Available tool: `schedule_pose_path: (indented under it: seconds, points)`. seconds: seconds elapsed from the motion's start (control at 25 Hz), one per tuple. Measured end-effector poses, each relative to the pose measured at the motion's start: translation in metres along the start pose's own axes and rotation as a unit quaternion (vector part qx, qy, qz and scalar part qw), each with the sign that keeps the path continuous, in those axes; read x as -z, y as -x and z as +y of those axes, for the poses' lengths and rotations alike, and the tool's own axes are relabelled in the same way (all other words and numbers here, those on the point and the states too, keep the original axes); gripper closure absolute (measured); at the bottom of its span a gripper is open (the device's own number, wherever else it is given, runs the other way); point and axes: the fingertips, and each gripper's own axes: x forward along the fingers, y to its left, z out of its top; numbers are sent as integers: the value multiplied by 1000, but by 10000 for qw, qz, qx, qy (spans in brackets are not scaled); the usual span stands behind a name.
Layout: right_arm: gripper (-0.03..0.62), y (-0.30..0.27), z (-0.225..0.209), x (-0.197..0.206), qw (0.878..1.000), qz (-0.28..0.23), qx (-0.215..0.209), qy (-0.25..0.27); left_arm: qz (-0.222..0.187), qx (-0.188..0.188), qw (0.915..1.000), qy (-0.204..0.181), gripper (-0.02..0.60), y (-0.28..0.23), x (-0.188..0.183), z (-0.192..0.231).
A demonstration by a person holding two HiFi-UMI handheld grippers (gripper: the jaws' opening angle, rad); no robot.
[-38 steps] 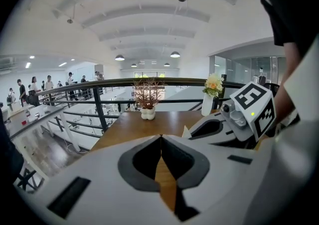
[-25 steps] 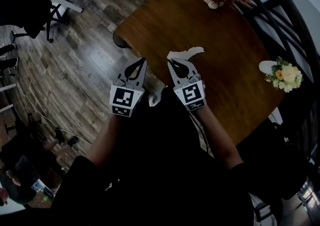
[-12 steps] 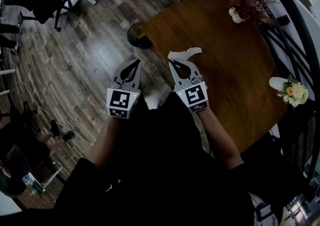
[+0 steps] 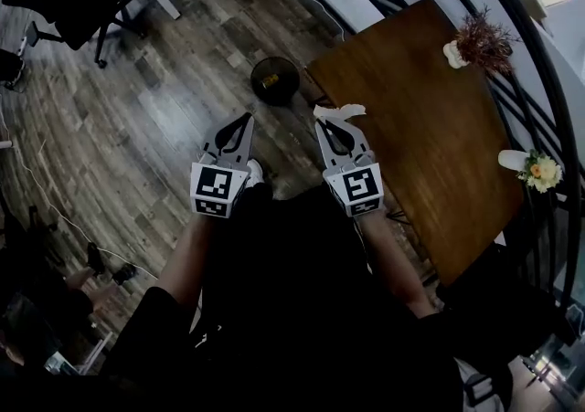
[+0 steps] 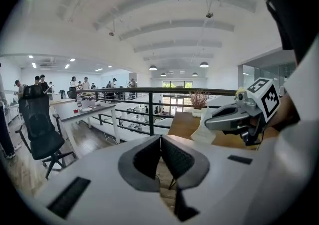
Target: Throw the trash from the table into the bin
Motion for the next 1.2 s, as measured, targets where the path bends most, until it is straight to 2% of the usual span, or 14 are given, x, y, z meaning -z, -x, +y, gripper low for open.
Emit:
schedule_pose_path:
  seconds: [0.32, 0.6, 0.84, 1.04, 1.2]
  points:
    - [576, -43, 42, -40, 9995, 60, 172, 252, -196, 327, 9992, 139, 571, 21, 6, 66]
    - [577, -76, 63, -53, 9992, 217, 132, 309, -213, 388, 9986, 280, 571, 26, 15, 100]
    - [577, -114, 72, -56, 9983, 235, -433, 305, -51, 30, 9991, 419, 571, 24, 22, 127]
    - [577, -169, 66, -47, 9950, 343, -813, 469, 73, -232, 9981, 571, 571, 6, 32, 154]
    - [576, -203, 65, -33, 9893, 441, -1259, 587, 155, -619, 9956, 687, 569, -2, 39, 164]
